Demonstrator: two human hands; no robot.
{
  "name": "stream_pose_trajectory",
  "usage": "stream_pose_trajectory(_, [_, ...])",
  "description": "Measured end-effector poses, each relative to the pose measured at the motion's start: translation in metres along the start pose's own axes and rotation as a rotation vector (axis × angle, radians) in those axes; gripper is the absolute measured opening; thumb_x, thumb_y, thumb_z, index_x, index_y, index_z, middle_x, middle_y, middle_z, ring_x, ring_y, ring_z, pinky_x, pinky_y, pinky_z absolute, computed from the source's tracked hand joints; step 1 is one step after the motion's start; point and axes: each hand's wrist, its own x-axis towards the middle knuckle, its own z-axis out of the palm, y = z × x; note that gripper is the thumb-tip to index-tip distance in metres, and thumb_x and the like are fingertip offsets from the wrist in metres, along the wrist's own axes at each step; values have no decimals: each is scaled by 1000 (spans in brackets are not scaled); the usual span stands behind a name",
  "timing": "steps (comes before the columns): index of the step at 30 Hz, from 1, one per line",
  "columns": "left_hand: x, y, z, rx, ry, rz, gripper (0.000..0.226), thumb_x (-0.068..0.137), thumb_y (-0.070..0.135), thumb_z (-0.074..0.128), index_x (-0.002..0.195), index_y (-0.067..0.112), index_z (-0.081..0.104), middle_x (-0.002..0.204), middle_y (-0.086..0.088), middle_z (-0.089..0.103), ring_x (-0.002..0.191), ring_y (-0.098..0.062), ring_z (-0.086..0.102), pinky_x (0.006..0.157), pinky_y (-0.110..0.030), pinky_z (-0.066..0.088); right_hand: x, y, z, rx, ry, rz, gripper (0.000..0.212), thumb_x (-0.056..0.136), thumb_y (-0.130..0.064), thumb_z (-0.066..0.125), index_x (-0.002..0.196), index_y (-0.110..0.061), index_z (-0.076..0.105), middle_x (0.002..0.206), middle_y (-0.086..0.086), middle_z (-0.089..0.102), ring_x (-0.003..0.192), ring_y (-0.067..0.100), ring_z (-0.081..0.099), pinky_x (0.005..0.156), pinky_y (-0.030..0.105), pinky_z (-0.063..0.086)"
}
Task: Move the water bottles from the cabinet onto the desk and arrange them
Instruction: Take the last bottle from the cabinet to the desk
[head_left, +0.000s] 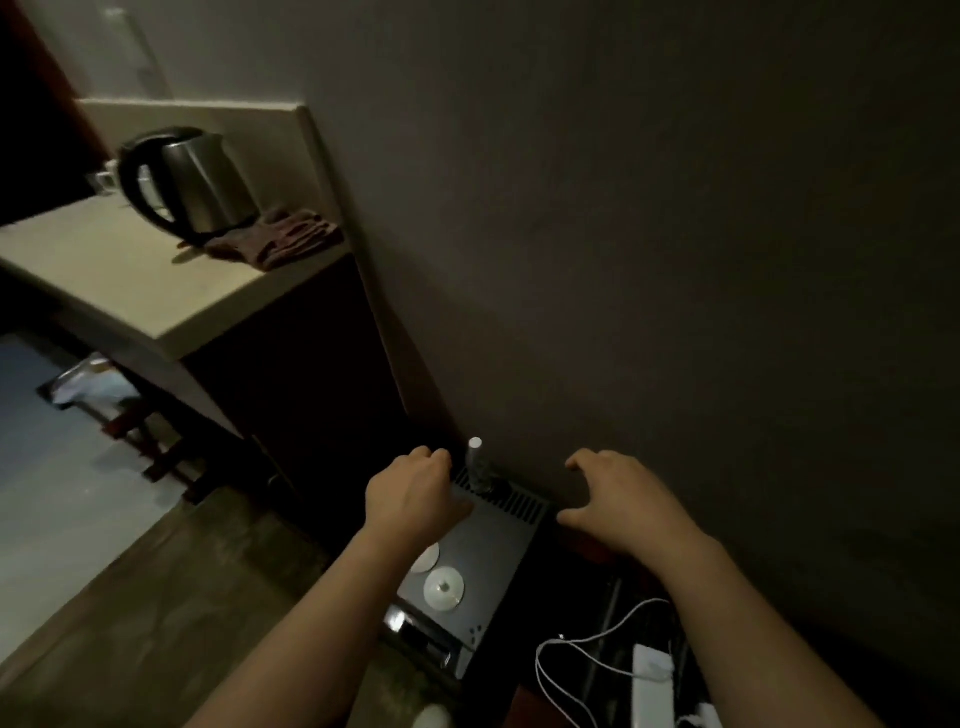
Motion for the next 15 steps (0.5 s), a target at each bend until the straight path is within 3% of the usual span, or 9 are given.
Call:
stream_pose_trajectory(7, [110,-50,50,-29,-88,196,45,74,60,64,105,29,59,90,8,48,84,-17,59,57,-30,46,50,-23,34,65,26,278,62,78,-52,72,131,-30,49,116,-4,56,103,15,55,78,27,47])
stream_pose_trajectory(15, [207,-82,139,-72,-208,277,46,77,53,67,108,19,58,104,-2,58,94,-24,61,62,-31,46,111,-37,110,129,-46,437,68,78,-52,72,137,-30,44,121,-3,55,106,13,55,80,28,52])
